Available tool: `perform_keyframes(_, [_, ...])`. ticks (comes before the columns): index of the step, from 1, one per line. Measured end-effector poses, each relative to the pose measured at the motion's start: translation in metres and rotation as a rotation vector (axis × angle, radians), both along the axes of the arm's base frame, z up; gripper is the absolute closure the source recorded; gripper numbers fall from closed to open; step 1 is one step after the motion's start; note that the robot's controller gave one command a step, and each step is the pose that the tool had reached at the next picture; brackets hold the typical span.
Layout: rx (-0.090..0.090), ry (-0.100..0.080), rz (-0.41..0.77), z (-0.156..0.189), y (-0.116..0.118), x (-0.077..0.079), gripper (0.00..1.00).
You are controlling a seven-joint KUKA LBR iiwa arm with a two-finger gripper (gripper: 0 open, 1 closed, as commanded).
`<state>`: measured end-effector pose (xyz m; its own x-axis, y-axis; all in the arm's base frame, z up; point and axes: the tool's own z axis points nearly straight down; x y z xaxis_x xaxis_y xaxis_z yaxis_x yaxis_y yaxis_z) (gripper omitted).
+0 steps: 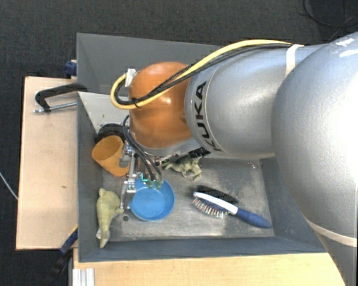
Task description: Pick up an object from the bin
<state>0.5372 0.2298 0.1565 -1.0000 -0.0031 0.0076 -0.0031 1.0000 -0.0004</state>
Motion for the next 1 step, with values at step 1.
perform_keyframes(1, [0.003, -0.011, 0.406, -0.0845, -0.0715, -0.0183, 0.0])
